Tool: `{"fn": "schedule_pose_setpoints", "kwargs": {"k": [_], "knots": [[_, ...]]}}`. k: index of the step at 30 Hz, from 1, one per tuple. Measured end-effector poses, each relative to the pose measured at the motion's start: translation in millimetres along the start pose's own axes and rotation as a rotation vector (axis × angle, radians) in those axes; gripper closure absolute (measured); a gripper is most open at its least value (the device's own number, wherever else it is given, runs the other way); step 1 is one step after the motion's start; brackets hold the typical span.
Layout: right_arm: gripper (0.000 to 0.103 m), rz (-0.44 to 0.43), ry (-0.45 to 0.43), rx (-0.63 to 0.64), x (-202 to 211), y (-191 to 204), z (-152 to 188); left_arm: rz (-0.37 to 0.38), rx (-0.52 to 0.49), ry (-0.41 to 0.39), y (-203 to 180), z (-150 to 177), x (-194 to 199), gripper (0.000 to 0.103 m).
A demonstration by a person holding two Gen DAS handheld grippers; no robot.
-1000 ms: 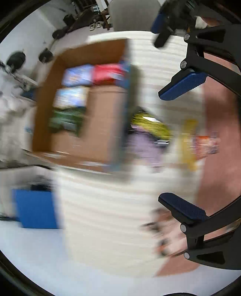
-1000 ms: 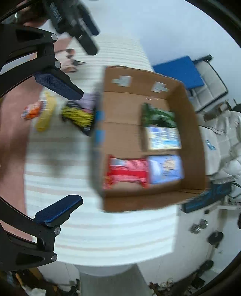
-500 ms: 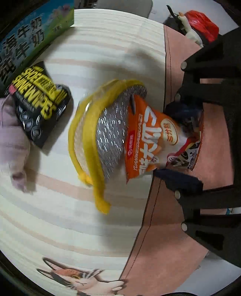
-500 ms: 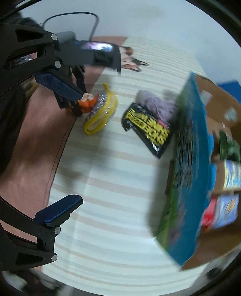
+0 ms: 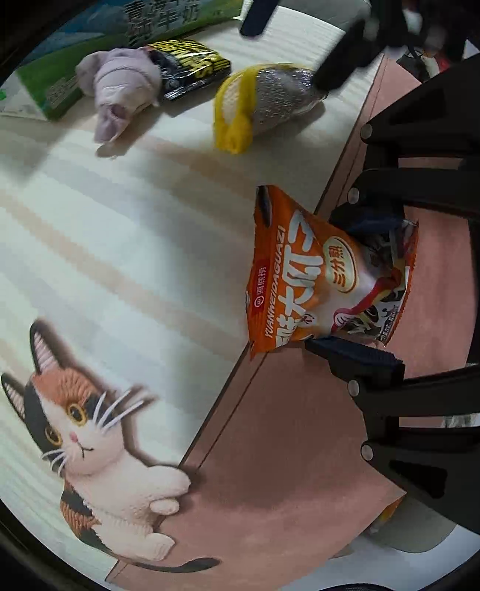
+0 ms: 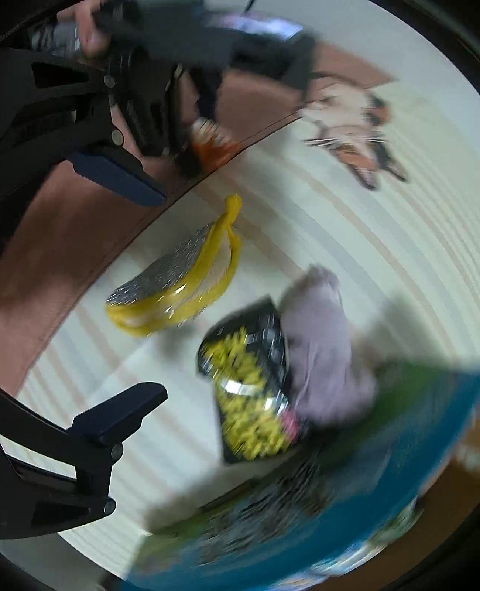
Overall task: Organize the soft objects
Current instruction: 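Grasp the orange snack bag with the left gripper while the right gripper grasps the yellow mesh sponge, then lower the snack bag and sponge into the cardboard box and release both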
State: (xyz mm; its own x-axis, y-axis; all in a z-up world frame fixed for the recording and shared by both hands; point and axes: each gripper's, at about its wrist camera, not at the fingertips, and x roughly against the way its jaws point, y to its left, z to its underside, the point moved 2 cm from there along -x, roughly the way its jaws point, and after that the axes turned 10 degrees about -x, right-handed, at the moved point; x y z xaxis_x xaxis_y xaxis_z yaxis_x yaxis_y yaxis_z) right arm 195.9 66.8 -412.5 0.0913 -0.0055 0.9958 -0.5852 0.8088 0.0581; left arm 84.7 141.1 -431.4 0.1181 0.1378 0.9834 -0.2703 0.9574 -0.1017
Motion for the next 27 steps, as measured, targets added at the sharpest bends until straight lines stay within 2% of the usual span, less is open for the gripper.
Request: {"fn": "schedule_pose_setpoints", "kwargs": {"k": [2, 3, 4, 5, 6, 7, 9, 11, 16, 19, 22, 27], "knots": [[0.018, 0.071, 0.025, 0.036, -18, 9, -1, -0.003, 0.006, -0.008, 1, 0, 2, 0.057], [0.027, 0.092, 0.040, 0.032, -25, 9, 0, -0.004, 0.011, -0.011, 4, 0, 2, 0.057], [0.044, 0.098, 0.062, 0.003, -33, 6, 1, -0.003, 0.020, -0.014, 7, -3, 4, 0.057], [0.046, 0.077, 0.090, -0.062, -40, -2, 3, -0.004, 0.028, -0.014, 10, -7, 5, 0.057], [0.057, 0.046, 0.102, -0.132, -43, -12, 7, -0.006, 0.029, -0.013, 14, -10, 7, 0.057], [0.066, 0.029, 0.074, -0.177, -39, -20, 9, -0.010, 0.027, -0.015, 12, -12, 8, 0.057], [0.066, -0.014, 0.085, -0.300, -36, -40, 18, -0.011, 0.014, -0.016, 15, -21, 3, 0.057], [0.066, -0.120, 0.093, -0.456, -32, -67, 35, -0.016, -0.016, -0.017, -3, -25, 0, 0.057], [0.066, -0.256, 0.073, -0.704, -20, -120, 80, -0.046, -0.128, -0.027, -50, -33, -2, 0.058], [0.066, -0.302, 0.056, -0.780, -12, -139, 97, -0.048, -0.199, -0.036, -79, -36, 4, 0.058], [0.066, -0.335, 0.013, -0.802, 9, -151, 105, -0.021, -0.272, -0.069, -112, -38, 30, 0.058], [0.067, -0.380, -0.127, -0.783, 85, -173, 112, 0.056, -0.391, -0.192, -160, -55, 114, 0.058]]}}
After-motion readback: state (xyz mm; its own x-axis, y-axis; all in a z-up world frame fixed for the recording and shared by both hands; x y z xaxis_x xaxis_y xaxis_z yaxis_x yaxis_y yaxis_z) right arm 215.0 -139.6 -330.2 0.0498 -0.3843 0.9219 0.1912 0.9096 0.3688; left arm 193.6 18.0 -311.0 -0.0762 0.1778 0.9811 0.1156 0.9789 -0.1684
